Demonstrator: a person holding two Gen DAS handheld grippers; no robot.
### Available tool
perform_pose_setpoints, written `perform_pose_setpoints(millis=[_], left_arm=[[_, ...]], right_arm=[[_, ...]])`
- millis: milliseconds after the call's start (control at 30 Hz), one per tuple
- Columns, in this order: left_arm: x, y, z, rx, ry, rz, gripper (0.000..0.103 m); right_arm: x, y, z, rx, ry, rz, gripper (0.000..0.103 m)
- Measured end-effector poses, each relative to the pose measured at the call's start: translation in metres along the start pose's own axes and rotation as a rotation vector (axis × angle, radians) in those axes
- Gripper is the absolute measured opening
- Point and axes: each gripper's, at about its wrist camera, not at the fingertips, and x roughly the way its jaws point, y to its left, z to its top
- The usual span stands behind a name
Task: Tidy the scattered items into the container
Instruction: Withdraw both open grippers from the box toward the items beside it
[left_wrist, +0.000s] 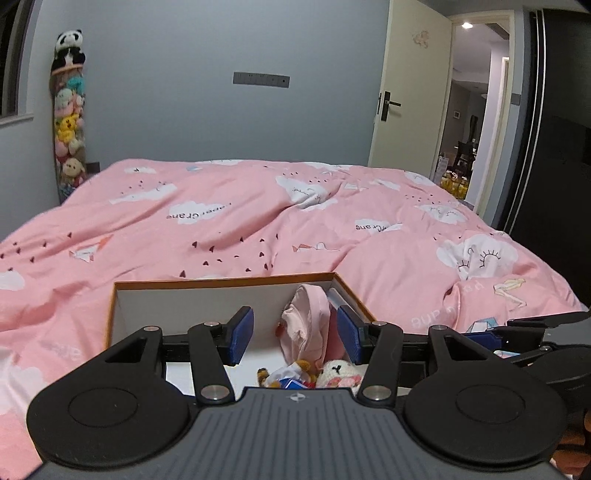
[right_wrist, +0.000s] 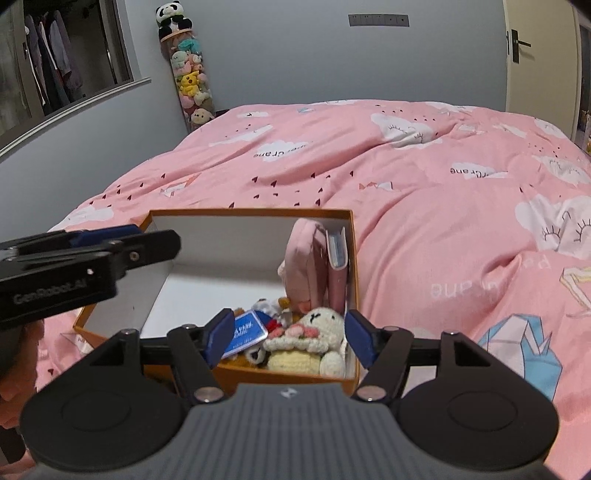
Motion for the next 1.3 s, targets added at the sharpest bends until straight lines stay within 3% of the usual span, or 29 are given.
perform_pose_setpoints(millis=[567,767,1300], left_arm=[[-0.031,0.013,-0.022,-0.002,0.01,0.026,0.058],[-0.033,0.019,-0.035,-0.004,0.043,0.037,0.058],[-0.027,0.048,-0.072,-0.066,0.173,0.051,0.058]], right_arm=[[-0.001,0.009,-0.025,0.014,0.065,-0.006,0.069],[0.001,0.012,-0.036,0.008,0.089,0.016,0.075],[0.004,0.01,-0.06,0.027,0.155,-0.012,0.076]])
